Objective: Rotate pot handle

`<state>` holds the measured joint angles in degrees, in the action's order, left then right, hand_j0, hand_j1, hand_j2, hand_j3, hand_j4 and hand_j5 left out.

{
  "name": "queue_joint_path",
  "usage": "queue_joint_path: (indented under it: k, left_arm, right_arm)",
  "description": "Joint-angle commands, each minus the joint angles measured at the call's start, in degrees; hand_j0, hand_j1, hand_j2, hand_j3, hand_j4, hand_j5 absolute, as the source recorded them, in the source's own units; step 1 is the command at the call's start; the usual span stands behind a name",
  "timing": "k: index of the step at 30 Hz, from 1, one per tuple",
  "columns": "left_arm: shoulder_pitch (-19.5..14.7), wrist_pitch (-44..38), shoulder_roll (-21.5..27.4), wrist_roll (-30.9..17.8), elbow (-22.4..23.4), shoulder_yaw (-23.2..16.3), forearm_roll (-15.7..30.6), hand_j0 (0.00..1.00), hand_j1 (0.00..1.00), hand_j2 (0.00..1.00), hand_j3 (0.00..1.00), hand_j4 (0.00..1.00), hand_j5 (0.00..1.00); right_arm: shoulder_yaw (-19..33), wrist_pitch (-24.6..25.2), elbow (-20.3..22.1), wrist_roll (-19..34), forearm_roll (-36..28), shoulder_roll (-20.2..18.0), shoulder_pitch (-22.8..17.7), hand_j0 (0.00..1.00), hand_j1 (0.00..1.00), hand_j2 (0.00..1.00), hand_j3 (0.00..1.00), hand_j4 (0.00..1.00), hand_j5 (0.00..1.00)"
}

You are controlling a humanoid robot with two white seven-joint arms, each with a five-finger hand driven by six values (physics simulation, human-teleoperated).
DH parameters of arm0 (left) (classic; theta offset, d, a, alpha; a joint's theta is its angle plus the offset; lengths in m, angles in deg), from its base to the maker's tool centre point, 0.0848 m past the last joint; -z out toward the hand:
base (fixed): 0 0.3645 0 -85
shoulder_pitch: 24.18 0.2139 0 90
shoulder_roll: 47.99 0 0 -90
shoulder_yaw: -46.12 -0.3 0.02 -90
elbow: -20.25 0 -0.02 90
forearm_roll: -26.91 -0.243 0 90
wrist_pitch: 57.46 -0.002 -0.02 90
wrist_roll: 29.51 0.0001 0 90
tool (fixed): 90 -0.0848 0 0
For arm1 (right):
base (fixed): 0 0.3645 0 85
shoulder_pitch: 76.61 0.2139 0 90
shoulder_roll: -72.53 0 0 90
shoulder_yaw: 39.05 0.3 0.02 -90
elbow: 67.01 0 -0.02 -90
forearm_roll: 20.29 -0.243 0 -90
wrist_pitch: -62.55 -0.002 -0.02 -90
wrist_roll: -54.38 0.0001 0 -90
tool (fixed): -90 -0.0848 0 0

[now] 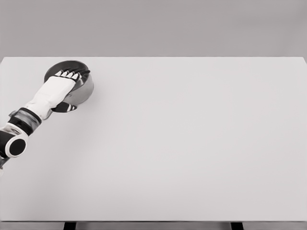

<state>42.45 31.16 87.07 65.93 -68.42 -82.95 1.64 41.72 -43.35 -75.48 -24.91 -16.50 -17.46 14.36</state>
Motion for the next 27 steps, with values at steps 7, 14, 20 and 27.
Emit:
queue_joint_path:
  k: [7,14,20,27]
  left_arm:
    - [0.3,0.2,1.0,0.1,0.0,0.2,-0.3,1.0,1.0,1.0,1.0,1.0,1.0]
    - [0.4,0.1,2.6,0.3,0.6,0.6,-0.2,1.0,1.0,1.0,1.0,1.0,1.0]
    - [0.5,0.2,4.1,0.3,0.8,0.7,-0.1,1.0,1.0,1.0,1.0,1.0,1.0]
    - [0.6,0.2,4.2,0.3,0.8,0.8,0.0,1.0,1.0,1.0,1.0,1.0,1.0]
  right_arm:
    - [0.0,0.0,0.0,0.0,0.0,0.0,0.0,1.0,1.0,1.0,1.0,1.0,1.0]
    - [0.1,0.0,0.0,0.0,0.0,0.0,0.0,1.0,1.0,1.0,1.0,1.0,1.0]
    - [0.1,0.0,0.0,0.0,0.1,0.0,0.0,1.0,1.0,1.0,1.0,1.0,1.0]
    - [0.1,0.0,0.0,0.0,0.0,0.0,0.0,1.0,1.0,1.0,1.0,1.0,1.0]
